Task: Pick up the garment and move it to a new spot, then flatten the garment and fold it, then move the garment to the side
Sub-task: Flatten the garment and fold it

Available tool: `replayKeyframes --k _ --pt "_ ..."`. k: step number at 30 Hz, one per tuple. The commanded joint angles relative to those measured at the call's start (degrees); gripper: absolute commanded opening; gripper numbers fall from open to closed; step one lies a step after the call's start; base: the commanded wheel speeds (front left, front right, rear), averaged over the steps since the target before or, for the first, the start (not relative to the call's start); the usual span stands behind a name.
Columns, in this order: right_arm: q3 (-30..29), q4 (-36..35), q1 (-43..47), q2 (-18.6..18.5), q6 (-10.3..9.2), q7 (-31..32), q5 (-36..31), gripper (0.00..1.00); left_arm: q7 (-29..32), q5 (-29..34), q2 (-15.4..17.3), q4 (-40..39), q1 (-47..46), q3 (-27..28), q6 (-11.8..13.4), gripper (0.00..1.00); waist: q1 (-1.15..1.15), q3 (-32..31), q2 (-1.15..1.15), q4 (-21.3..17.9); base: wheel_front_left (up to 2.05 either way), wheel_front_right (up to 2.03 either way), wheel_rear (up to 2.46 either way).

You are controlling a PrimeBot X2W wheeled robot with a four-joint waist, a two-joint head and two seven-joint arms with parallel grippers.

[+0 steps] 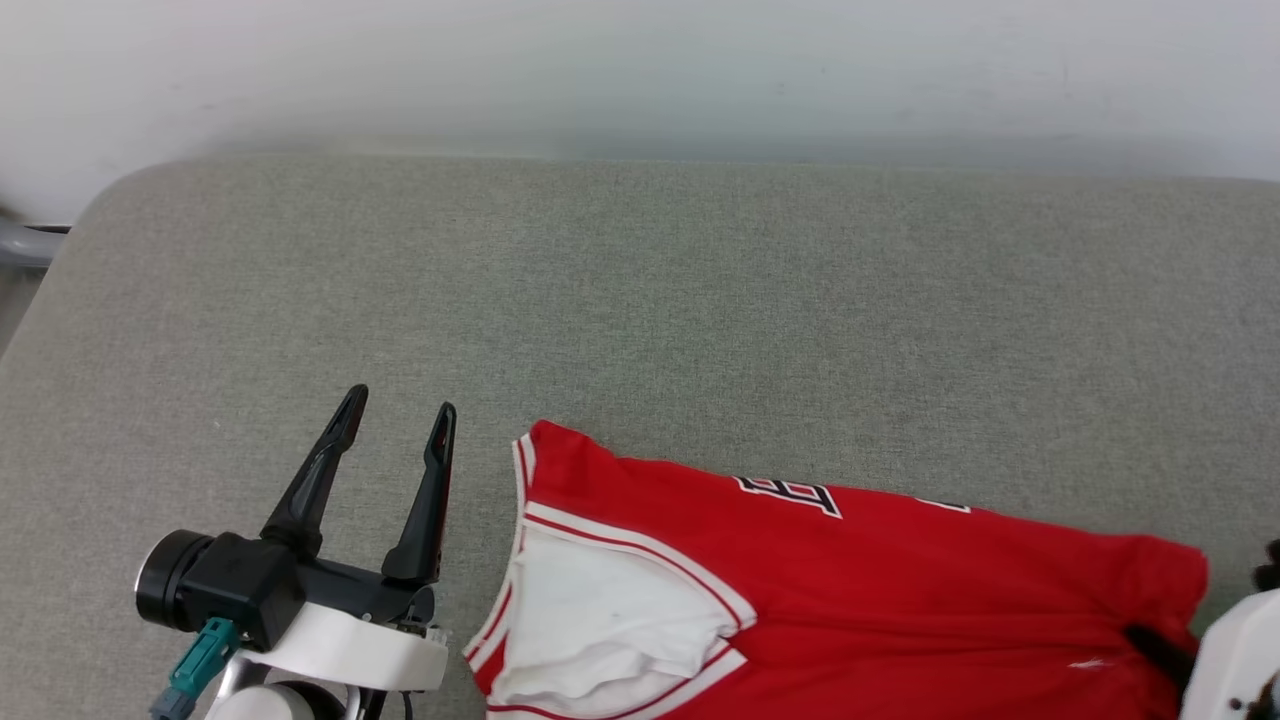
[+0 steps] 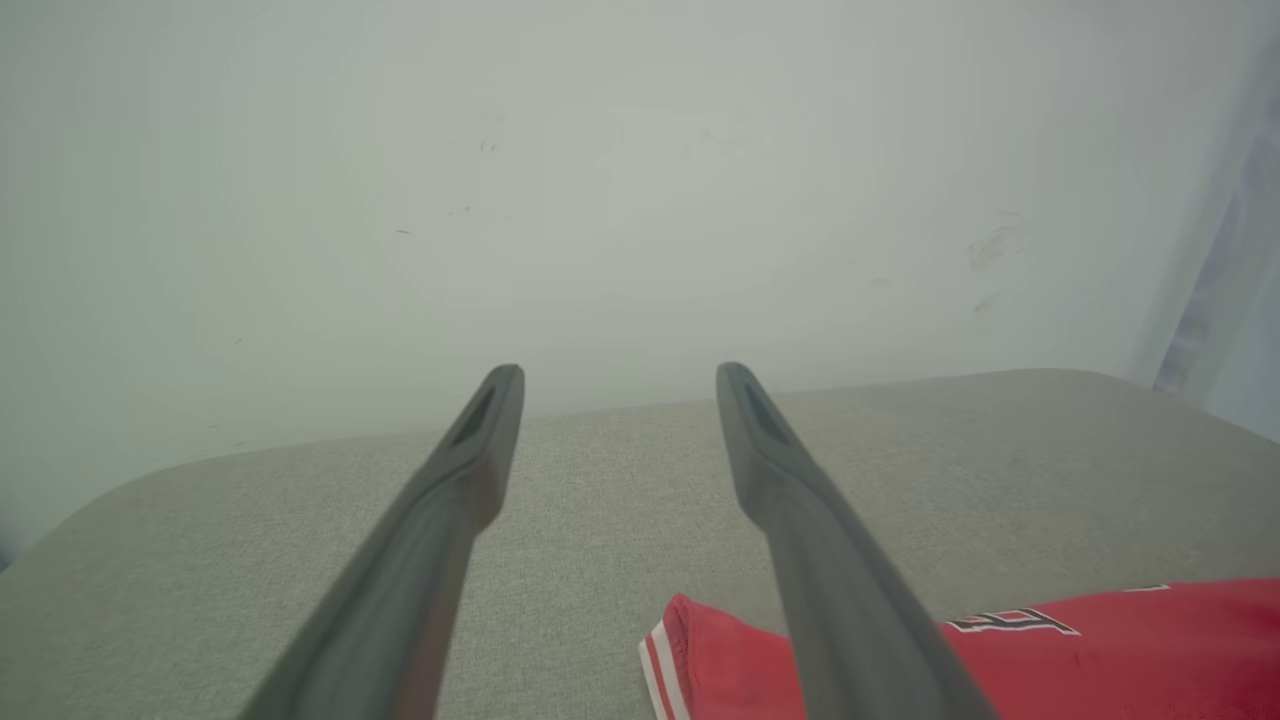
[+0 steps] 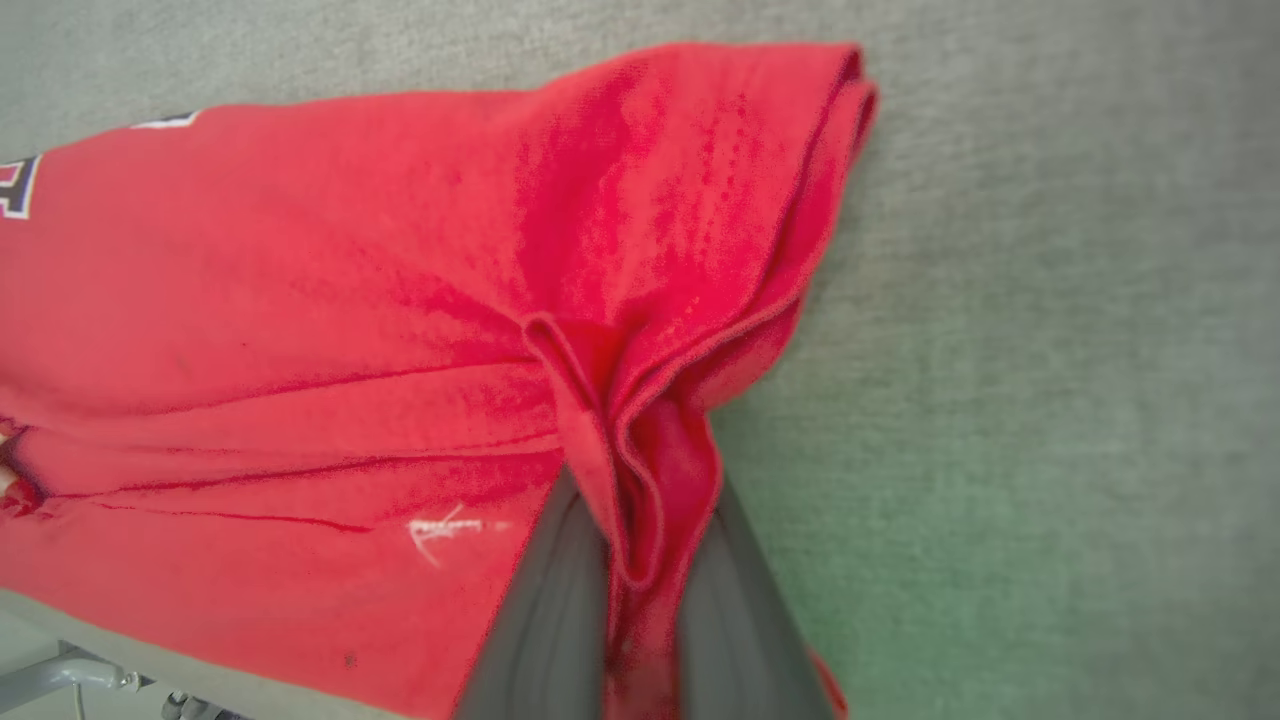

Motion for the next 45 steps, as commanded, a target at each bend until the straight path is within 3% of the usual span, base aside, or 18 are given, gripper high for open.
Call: replayKeyframes --k 1,10,14,20,27,38,45 --pt "-0.82 1.50 0.04 -1.53 -0.68 -0.50 -0.86 0.00 -0.25 -0.43 0.17 0.06 0.55 -0.06 -0.11 1.00 0.00 -0.14 0.00 -0.05 0.00 0.00 0.00" --pt "-6.18 6.64 -1.32 -7.39 -0.45 -4.73 -6.44 0.00 -0.26 -0.76 0.24 0.43 0.81 -0.54 -0.12 1.00 0.00 -1.30 0.00 0.04 0.00 0.00 0.00" --pt "-7.00 6.91 -1.53 -6.82 -0.44 -5.21 -6.85 0.00 -0.26 -0.94 -0.07 0.72 1.38 -0.28 -0.12 1.00 0.00 -2.51 0.00 0.07 0.00 0.00 0.00" --pt "-5.39 1.89 1.43 -5.58 -0.41 -3.88 -6.04 0.00 -0.26 -1.36 -0.60 1.02 2.82 -0.80 -0.12 1.00 0.00 -4.92 0.00 0.00 0.00 0.00 0.00" --pt "-3.13 -9.81 7.25 -4.50 -0.40 0.78 -6.54 0.00 -0.26 -1.81 -1.51 1.17 4.68 -0.30 -0.11 1.00 0.00 -7.67 0.00 -0.10 0.00 0.00 0.00" --pt "2.46 -29.86 13.02 1.02 -0.40 9.23 -6.48 0.00 -0.25 -2.32 -2.87 1.24 5.67 -0.70 -0.11 1.00 0.00 -9.01 0.00 0.94 0.00 0.00 0.00" --pt "6.46 -34.15 12.07 9.68 -0.40 11.26 -3.80 0.00 -0.20 -2.46 -2.77 1.25 5.15 -0.29 -0.11 1.00 0.00 -8.59 0.00 2.77 0.00 0.00 0.00"
